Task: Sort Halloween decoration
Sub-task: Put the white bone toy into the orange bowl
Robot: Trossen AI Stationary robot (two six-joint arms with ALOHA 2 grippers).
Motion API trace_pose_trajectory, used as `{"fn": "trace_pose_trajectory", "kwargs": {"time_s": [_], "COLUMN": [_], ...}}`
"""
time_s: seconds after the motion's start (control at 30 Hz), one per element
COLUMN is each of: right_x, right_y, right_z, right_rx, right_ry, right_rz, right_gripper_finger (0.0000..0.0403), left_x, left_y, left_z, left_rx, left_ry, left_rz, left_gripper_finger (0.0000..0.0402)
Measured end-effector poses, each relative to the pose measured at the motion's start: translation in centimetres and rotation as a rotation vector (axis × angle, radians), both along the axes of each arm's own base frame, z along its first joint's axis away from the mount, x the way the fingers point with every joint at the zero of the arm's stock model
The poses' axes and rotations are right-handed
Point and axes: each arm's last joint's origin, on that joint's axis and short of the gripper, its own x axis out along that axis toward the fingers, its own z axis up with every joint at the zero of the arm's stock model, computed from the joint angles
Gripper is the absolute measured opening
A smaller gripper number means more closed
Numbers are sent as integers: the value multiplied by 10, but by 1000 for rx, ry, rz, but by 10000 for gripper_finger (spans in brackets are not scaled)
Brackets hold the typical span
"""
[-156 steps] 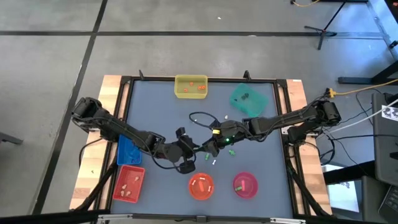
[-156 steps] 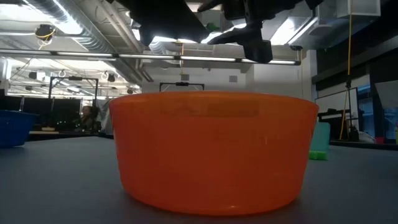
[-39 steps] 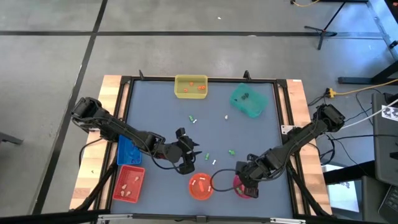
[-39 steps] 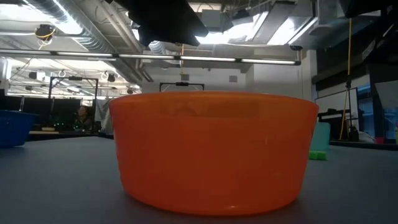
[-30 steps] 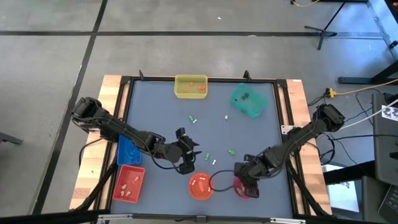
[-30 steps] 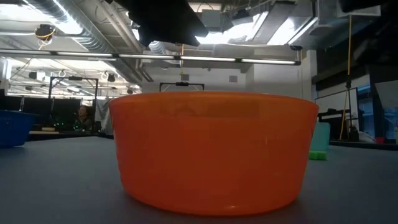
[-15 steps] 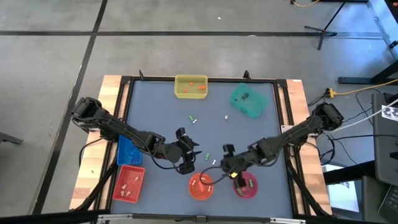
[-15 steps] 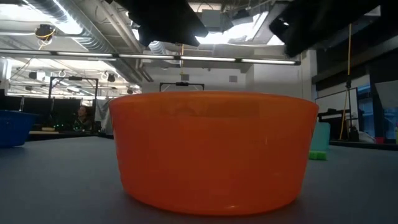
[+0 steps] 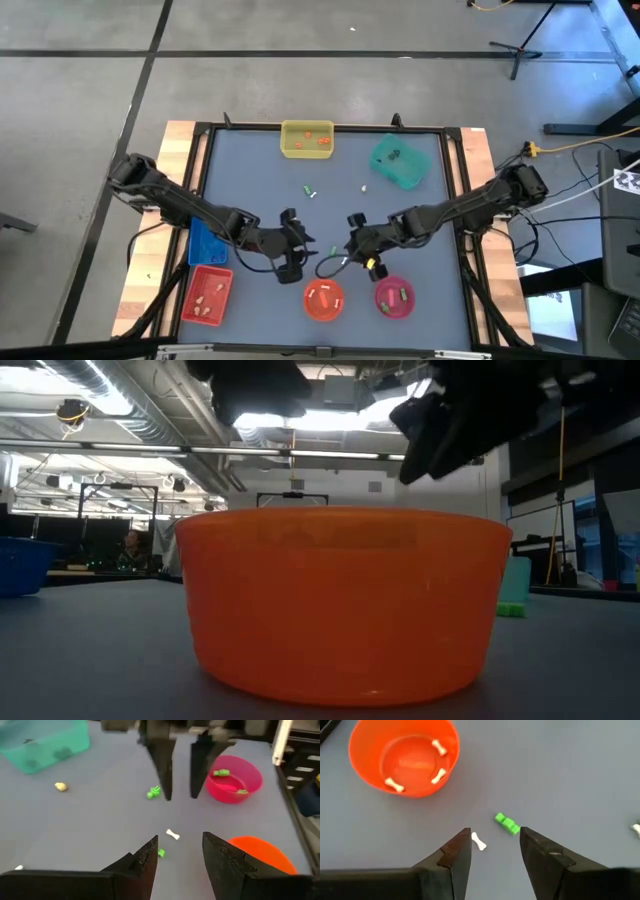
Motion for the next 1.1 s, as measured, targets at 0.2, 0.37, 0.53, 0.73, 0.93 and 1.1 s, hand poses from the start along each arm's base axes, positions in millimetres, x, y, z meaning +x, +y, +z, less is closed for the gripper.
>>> {"fn": "trace_pose_trajectory", "kwargs": {"time_s": [0.2,0.37,0.53,0.73,0.93,1.1], "right_x": [10,16,20,23,25,26], "right_y": [1,3,4,5,6,4], "right_z": [-25,-45,-61,-75,-85,-85], "right_rx": [-20,-38,-81,-112,-116,-115], "right_ry": [73,126,146,178,194,193], "right_rz": [62,69,112,144,144,137], "right_gripper_finger": [166,166,166,165,165,165], "left_x": [-19,-42,-59,-62,-63,-65], "left_y": [-2,-1,1,1,2,3], "left_z": [18,32,42,44,39,31], "left_rx": [58,131,162,179,165,141], "left_ry": [-3,25,38,36,38,54], "left_rz": [-14,2,6,22,49,77], "left_gripper_finger": [139,139,139,139,139,139]}}
